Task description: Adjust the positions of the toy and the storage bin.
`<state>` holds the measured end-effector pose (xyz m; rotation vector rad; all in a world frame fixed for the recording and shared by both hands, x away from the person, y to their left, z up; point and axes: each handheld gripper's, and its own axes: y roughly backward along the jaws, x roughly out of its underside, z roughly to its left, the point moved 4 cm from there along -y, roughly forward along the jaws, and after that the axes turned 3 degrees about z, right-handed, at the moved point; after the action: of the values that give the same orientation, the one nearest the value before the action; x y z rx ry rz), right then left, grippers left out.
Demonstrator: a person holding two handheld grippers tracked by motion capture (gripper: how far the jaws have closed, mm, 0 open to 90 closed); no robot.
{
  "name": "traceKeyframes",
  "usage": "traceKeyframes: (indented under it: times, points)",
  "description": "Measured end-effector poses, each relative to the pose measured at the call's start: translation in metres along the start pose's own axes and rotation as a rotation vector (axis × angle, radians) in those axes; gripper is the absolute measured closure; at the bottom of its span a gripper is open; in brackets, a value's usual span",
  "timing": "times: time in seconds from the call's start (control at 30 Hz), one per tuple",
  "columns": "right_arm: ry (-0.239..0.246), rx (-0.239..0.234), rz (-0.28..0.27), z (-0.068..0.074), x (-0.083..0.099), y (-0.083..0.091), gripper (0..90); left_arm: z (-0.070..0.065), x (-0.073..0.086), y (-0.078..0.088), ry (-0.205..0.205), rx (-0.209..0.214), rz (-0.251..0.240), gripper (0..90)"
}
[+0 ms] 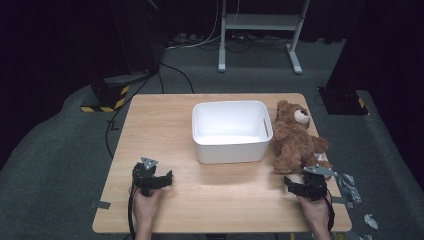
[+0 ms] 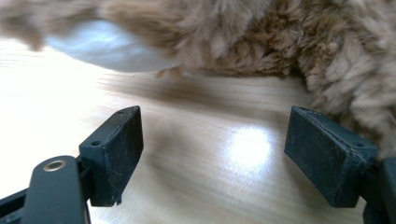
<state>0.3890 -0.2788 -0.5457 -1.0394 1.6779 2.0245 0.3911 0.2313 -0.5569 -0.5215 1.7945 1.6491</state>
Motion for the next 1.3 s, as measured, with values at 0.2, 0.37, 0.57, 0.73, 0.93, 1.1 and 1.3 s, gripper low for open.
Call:
traceKeyframes:
  times: [0.2,0.37,0.57,0.73,0.93,1.1,1.3]
  points:
    - [-0.028,-0.033,-0.031,-0.002,0.003,0.019,17.5,0.0,0.0,0.0,0.0,0.0,0.0,8.9]
    - [-0.048,-0.042,-0.055,-0.004,-0.003,0.032,14.7,0.0,0.0,0.0,0.0,0.0,0.0,8.9]
    - [-0.096,-0.067,-0.118,-0.012,-0.023,0.043,13.1,0.0,0.0,0.0,0.0,0.0,0.0,8.9]
    - [-0.084,-0.057,-0.143,-0.017,-0.042,0.054,12.8,0.0,0.0,0.0,0.0,0.0,0.0,8.9]
    - [-0.083,-0.054,-0.146,-0.026,-0.06,0.052,11.1,0.0,0.0,0.0,0.0,-0.001,0.0,8.9]
    - [-0.104,-0.054,-0.126,-0.033,-0.075,0.046,10.8,0.0,0.0,0.0,0.001,-0.001,0.0,8.9]
    - [-0.111,-0.036,-0.105,-0.04,-0.095,0.039,10.8,0.0,0.0,0.0,0.001,-0.001,0.0,8.9]
